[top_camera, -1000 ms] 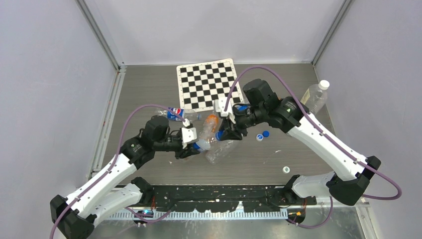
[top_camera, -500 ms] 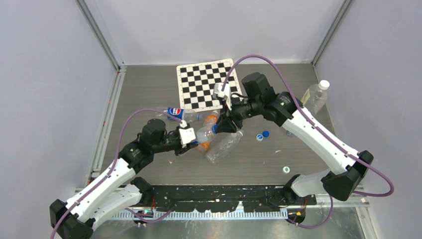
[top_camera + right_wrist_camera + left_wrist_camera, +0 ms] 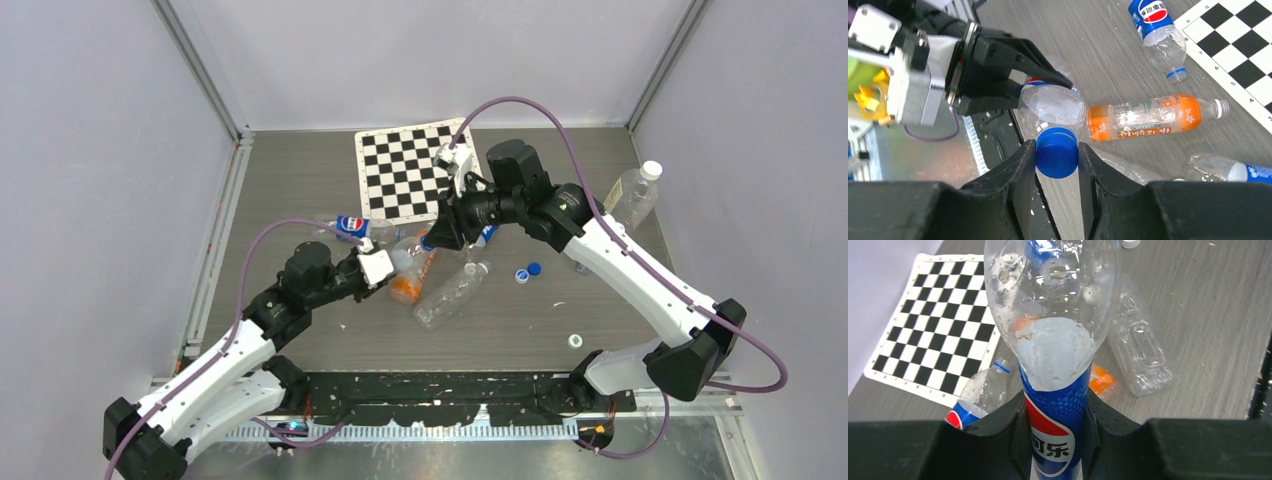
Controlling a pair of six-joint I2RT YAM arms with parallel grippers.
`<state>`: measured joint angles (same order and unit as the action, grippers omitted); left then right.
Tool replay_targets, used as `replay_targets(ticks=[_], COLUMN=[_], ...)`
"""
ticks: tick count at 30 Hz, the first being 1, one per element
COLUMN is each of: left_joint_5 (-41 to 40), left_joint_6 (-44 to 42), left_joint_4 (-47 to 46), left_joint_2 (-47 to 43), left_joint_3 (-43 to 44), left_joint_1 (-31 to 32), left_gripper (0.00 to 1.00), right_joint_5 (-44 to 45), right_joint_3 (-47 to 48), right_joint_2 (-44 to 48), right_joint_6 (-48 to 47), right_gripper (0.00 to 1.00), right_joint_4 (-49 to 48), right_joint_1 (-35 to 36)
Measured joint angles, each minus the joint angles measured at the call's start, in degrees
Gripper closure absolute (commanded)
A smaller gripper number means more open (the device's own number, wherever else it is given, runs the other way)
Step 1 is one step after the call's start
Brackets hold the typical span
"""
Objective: Screw on the bottle caps
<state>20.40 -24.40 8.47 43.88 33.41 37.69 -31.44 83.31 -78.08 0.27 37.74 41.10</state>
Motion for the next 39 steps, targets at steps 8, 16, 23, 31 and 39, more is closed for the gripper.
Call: replay_targets(ticks=[8,16,23,31,39], left_joint_5=[-4.6,-9.0,-11.0,-14.0,-15.8], left_joint_6=[-0.2,-0.3,-0.3,-2.9,-5.3], left_joint_4=[-4.4,-9.0,-12.0,-15.0,-17.8], left_joint_2=[0.0,1.6,3.6,5.2,5.3], left_joint_3=[-1.0,-1.0,-1.0,-1.0,-2.5], left_joint_1=[-0.3,-0.3,0.2,1.0,1.6], left_gripper=[0.68,0.69,0.69,0.69,0.69], right_joint_5=[7.9,17.2,24.1,29.2,31.3], right_joint_3=[-0.1,-0.7,-4.9,-5.0,-5.0], right_joint_2=[-0.7,-0.4,1.6,1.6,1.5], right_joint_6=[16.6,32.1,42.6,50.9,55.6], right_gripper=[1.00,0.99,0.99,0.94,0.88], right_joint_4=[-4.7,-7.2,-11.4,-11.0,-9.7], right_joint_1=[0.0,0.2,0.3,0.6,1.0])
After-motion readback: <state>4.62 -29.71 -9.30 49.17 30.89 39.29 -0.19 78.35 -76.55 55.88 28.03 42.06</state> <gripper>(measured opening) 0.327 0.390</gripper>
